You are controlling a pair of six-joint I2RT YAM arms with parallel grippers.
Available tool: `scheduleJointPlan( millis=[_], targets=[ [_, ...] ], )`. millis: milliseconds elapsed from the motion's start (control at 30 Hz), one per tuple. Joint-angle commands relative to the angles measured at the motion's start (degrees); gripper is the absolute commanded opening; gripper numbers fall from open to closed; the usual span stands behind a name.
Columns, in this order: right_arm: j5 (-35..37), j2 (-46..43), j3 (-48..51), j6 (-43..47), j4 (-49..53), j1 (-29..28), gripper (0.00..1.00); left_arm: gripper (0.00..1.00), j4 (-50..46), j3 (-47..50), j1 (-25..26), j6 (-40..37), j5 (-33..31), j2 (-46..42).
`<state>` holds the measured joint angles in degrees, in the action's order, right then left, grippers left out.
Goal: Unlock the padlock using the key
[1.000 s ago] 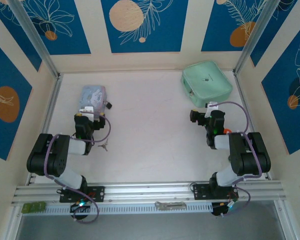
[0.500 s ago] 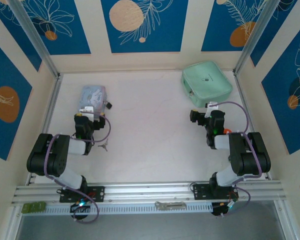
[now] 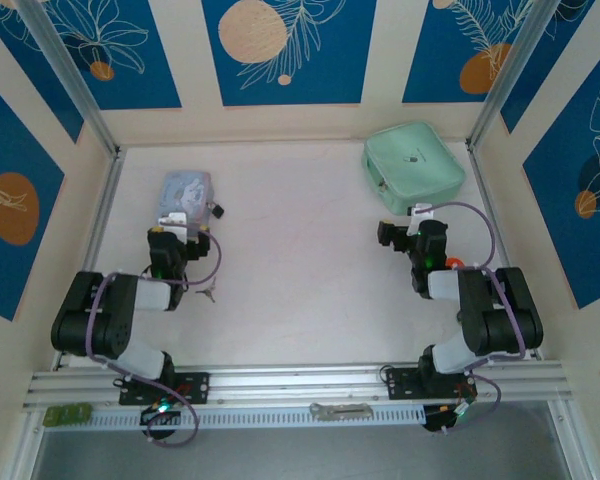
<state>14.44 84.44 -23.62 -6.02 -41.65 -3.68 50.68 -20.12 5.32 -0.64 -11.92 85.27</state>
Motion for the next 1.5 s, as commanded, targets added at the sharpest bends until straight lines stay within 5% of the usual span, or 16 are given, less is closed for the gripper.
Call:
scheduleJointPlan(
  millis=[0, 67, 500, 700, 833, 1033, 1267, 1467],
  targets=[
    [5.44, -6.50, -3.54, 3.75, 6.69, -3.61, 0.99, 0.99, -8.13, -2.18, 1.28, -1.11, -4.89, -8.49],
    [8.57, -8.93, -4.70, 4.61, 10.03, -6.13, 1.00, 1.00, -14.18, -4.08, 2.16, 2.17, -8.47, -13.01],
    [9.59, -14.02, -13.30, -6.16, 34.47, -23.64, 0.99, 0.80, -69.75, -14.38, 3.55, 44.91, -1.85, -29.48],
    [9.72, -11.67, -16.28, -9.40, 37.21, -29.34, 0.99, 0.70, -72.53, -5.48, 4.02, 60.80, 6.05, -34.99],
    [10.79, -9.81, -17.85, -12.71, 37.55, -30.90, 0.99, 0.67, -73.03, -4.52, 5.35, 57.71, 6.95, -33.03],
    [8.90, -7.73, -18.99, -14.89, 38.24, -32.15, 0.99, 0.66, -68.55, -7.56, 7.45, 44.74, 17.32, -27.33],
    [8.24, -5.71, -22.08, -15.69, 42.79, -32.79, 0.99, 0.63, -76.39, -19.34, 16.38, 29.83, 10.08, -13.95],
    [8.48, -5.73, -22.63, -15.87, 44.16, -33.05, 0.99, 0.50, -82.06, -26.01, 19.80, 25.09, 3.32, -2.92]
  ],
)
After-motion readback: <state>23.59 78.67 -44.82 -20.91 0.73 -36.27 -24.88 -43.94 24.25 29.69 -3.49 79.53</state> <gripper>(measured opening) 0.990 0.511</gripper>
